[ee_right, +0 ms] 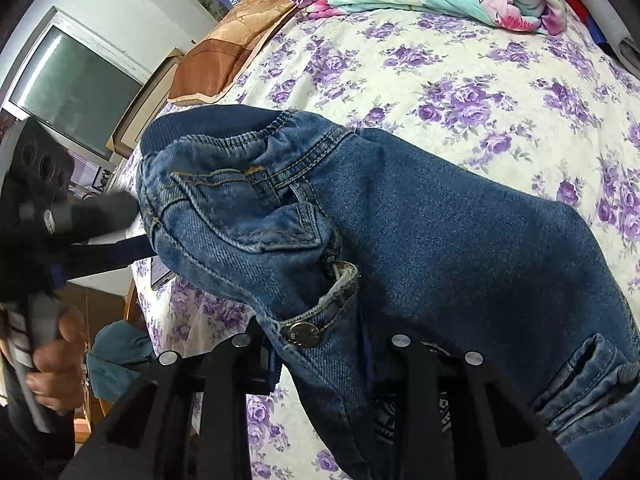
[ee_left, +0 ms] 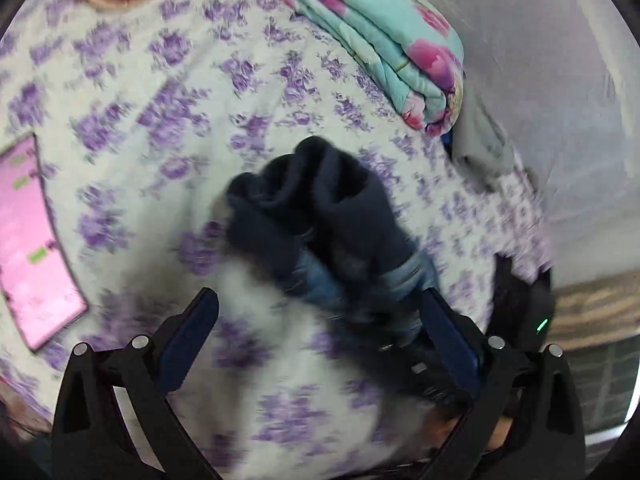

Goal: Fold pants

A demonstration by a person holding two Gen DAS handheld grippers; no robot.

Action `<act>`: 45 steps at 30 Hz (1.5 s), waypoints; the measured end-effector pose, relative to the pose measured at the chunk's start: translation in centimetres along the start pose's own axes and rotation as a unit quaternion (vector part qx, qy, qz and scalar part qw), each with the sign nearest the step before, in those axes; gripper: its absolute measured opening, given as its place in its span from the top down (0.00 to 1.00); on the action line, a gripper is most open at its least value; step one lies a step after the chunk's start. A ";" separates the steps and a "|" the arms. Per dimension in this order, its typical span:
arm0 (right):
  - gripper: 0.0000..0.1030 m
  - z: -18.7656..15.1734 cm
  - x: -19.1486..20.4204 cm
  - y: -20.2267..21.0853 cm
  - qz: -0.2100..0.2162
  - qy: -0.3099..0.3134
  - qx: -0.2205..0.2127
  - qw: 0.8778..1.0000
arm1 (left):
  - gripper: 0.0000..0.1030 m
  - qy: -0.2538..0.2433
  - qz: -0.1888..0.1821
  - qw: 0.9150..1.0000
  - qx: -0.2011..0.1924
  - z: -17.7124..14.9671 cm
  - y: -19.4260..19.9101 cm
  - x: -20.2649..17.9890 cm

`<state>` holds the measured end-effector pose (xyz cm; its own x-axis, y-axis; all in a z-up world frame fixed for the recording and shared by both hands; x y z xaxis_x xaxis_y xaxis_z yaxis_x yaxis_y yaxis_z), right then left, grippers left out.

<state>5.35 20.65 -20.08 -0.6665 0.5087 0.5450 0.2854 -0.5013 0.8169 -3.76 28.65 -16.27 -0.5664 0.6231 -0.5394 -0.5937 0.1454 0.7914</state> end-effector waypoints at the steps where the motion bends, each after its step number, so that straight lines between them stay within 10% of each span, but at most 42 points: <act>1: 0.69 0.0 0.0 0.0 -0.001 0.001 0.000 1.000 | 0.05 0.010 -0.006 1.000 0.004 0.2 -0.3 -0.2; 12: 0.68 -0.6 0.0 0.3 -0.001 0.007 -0.003 1.000 | 0.06 0.048 -0.014 0.997 0.059 1.0 -5.6 0.2; 17: 0.53 -1.3 -0.1 0.5 0.000 0.005 0.010 1.000 | 0.52 0.053 0.022 0.997 0.059 1.2 -6.2 1.9; 25: 0.31 -3.6 -4.9 10.5 -0.021 -0.050 -0.075 0.996 | 0.58 -0.082 0.101 0.991 0.025 1.5 -3.7 -0.7; 27: 0.72 -5.1 -8.9 13.5 -0.047 -0.096 -0.102 0.989 | 0.58 -0.105 0.111 0.988 0.016 1.6 -3.2 -1.4; 29: 0.81 -6.7 -12.3 14.6 -0.089 -0.123 -0.102 0.983 | 0.58 -0.133 0.120 0.984 0.009 1.8 -2.7 -2.2; 33: 0.83 -11.0 -19.1 11.9 -0.138 -0.185 -0.041 0.972 | 0.58 -0.207 0.142 0.968 -0.005 1.5 -1.5 -4.7; 45: 0.52 -10.8 -19.3 14.0 0.017 -0.247 -0.059 0.967 | 0.59 -0.424 0.181 0.886 -0.051 -1.8 -0.5 -20.9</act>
<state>14.74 -3.77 -21.21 -0.2387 0.7489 0.6182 0.2005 -0.5848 0.7860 7.35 14.20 -5.86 -0.1234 0.9742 0.1890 -0.5340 -0.2257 0.8148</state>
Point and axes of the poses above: each gripper's, at about its wrist camera, not at the fingertips, and y roughly against the way its jaws point, x to its left, z to its top, the point moved 10 cm from there along -y, roughly the way its jaws point, and after that the axes turned 12 degrees about -y, right-handed, at the moved point
